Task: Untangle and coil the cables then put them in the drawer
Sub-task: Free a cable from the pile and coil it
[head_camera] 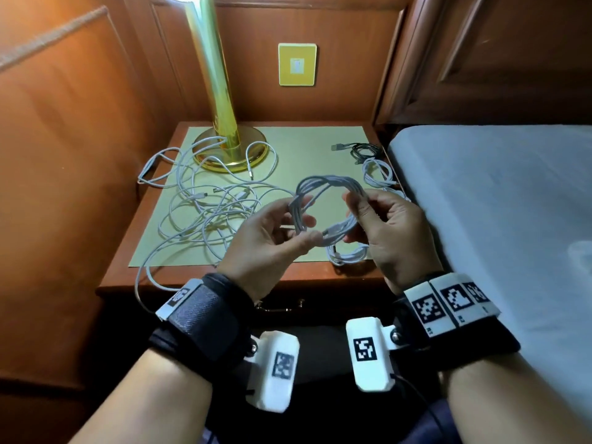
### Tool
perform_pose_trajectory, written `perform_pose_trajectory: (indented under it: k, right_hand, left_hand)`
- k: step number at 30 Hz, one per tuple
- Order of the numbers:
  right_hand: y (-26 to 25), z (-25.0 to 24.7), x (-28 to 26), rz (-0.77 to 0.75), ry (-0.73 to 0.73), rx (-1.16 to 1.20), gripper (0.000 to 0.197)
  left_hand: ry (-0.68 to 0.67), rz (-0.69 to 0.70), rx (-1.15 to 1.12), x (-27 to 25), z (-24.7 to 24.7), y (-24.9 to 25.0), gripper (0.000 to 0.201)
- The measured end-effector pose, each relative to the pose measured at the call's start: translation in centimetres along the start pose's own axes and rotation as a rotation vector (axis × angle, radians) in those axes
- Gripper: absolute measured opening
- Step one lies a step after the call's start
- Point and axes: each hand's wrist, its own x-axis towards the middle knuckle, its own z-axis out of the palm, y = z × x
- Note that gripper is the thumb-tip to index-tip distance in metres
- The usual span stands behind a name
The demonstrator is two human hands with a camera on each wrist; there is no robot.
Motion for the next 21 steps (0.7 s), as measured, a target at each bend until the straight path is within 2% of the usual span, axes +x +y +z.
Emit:
perform_pose_trajectory:
  k: [3, 5, 8, 11, 15, 21]
  right_hand:
    - [-0.1, 0.2, 0.0, 0.046, 0.017, 0.051, 0.03]
    - [-0.2, 0.3, 0.0, 0.067, 0.025, 0.081, 0.031]
    - [-0.2, 0.4, 0.0, 0.089, 0.043, 0.11, 0.024]
    - [-0.2, 0.6, -0.2, 0.084, 0.037, 0.107, 0.022]
    - [-0.1, 0.9, -0.2, 0.106, 0.037, 0.137, 0.021]
    - [0.8, 0.1, 0.2, 0.236, 0.059, 0.194, 0.017]
  left_hand:
    - [0.054, -0.099, -0.235, 0.3, 0.6, 0.3, 0.043]
    - [0.071, -0.127, -0.309, 0.2, 1.0, 0.4, 0.042]
    - [0.111, -0.152, -0.266, 0.1, 1.0, 0.3, 0.041]
    - [0.148, -0.169, -0.266, 0.0, 1.0, 0.5, 0.017]
    - [0.178, -0.218, -0.364, -0.2, 1.0, 0.9, 0.021]
    - [0.25, -0.274, -0.333, 0.0, 1.0, 0.6, 0.022]
